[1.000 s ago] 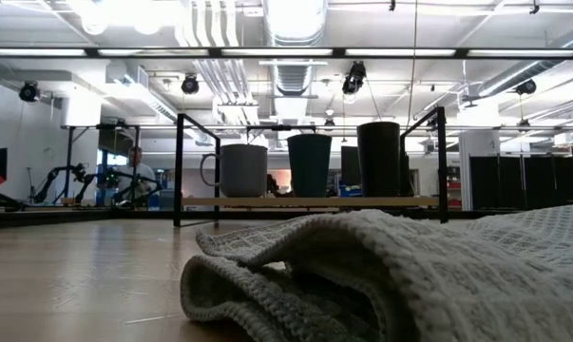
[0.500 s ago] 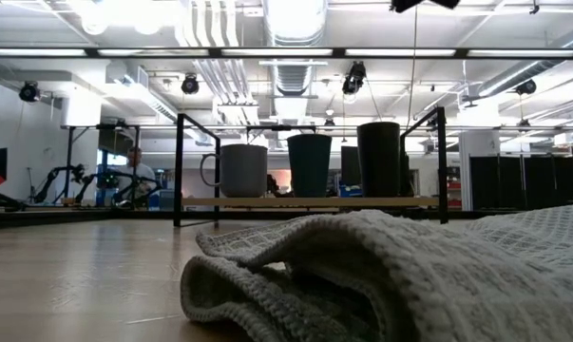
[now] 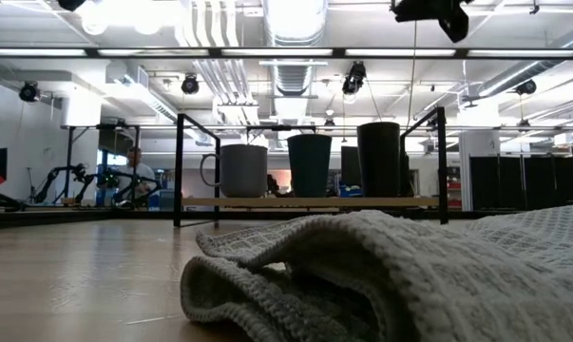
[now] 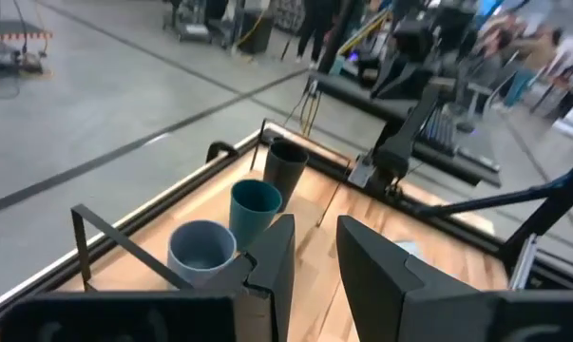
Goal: Stack small to large cups/mugs on shelf
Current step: Return to Home Position
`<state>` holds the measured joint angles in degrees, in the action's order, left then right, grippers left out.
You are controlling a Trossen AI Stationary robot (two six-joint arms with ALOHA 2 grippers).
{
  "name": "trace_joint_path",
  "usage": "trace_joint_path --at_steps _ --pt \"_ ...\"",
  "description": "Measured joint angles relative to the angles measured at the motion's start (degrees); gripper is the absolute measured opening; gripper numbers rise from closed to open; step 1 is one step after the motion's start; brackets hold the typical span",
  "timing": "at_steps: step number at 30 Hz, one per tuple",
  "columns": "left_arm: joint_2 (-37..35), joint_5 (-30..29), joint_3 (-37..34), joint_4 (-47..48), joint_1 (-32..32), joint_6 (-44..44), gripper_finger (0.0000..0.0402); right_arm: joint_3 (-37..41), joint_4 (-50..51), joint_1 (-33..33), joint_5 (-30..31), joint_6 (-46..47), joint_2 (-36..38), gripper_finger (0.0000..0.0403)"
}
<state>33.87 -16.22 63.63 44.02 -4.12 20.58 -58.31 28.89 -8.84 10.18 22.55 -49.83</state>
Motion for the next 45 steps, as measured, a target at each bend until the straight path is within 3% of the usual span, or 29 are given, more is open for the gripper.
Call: trace_joint_path --at_steps 7,17,22,27,45 --pt "-6.6 -0.2 -7.5 -2.1 0.0 -0.2 0.0068 14.1 -14.0 0.0 0.0 0.0 7.9 0.0054" --pt "-20.0 -0.1 -26.2 -20.3 0.0 -0.5 0.0068 28.7 -37.6 0.0 -0.1 1.0 13.0 0.0054" --pt "-26.5 0.2 -34.6 -26.5 0.0 -0.4 0.0068 30.0 -38.1 0.0 -0.2 1.0 14.2 0.0054" --pt "-32.4 0.2 -38.6 -29.0 0.0 0.0 0.0068 30.7 -37.8 0.0 -0.3 1.0 17.0 0.0054" --pt "-32.3 1.3 -40.1 -31.5 0.0 -1.9 0.0068 35.2 -35.0 0.0 -1.4 0.2 26.7 0.0054"
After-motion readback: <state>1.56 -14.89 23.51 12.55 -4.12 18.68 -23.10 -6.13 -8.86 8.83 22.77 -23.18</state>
